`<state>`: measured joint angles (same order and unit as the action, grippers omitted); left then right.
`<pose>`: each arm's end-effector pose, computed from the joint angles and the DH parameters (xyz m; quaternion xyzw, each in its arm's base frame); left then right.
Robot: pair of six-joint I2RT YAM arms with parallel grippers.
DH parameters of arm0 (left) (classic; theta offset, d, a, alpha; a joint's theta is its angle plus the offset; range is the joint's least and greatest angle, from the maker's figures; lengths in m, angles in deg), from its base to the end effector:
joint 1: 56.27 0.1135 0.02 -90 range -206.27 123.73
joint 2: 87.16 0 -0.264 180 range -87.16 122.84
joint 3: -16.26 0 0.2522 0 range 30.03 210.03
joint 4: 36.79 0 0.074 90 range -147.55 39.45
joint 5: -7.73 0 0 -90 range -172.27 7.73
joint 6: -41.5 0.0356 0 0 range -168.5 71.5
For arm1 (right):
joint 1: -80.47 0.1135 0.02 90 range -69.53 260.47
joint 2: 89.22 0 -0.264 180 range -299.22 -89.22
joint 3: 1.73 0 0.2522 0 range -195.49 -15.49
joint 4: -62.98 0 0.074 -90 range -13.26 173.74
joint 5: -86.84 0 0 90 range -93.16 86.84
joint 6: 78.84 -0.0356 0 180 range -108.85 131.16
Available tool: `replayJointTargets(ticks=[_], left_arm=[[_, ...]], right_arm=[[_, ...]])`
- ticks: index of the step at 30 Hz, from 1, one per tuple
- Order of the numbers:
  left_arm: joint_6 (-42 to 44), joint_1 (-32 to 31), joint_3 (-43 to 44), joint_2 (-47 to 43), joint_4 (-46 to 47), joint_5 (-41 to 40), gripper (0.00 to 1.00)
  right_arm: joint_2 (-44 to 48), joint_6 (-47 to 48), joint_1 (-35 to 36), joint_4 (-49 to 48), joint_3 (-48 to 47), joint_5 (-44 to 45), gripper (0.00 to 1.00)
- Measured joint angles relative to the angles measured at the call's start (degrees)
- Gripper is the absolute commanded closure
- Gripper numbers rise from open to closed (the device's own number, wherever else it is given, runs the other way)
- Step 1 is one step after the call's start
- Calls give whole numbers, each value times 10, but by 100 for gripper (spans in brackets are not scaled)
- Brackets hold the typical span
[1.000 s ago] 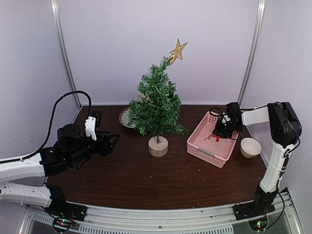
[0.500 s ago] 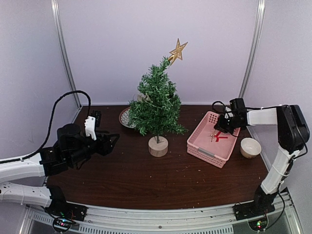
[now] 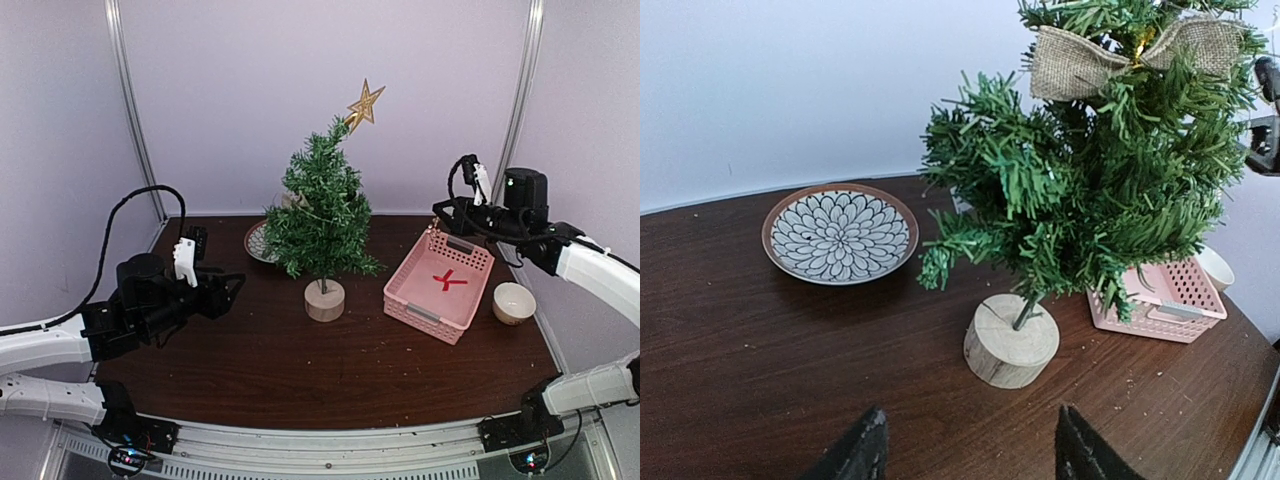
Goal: Decorate the small christmas tree
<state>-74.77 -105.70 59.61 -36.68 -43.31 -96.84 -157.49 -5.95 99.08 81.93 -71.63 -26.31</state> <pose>0.1419 -0.1519 0.2603 0.0798 0.7796 -0.2975 0.5453 0.2573 0.1014 0.3341 -0.1292 0.7875 0.3319 0.5030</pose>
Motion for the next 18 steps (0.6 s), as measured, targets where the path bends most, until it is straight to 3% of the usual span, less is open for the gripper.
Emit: replayJointTargets(ticks=[11,18], left_arm=[[-2,0,0,4,4,2,43],[-2,0,4,10,4,2,43]], right_arm=[[144,199,264,-63,41,73,91],[109,311,374,-158,83,102,92]])
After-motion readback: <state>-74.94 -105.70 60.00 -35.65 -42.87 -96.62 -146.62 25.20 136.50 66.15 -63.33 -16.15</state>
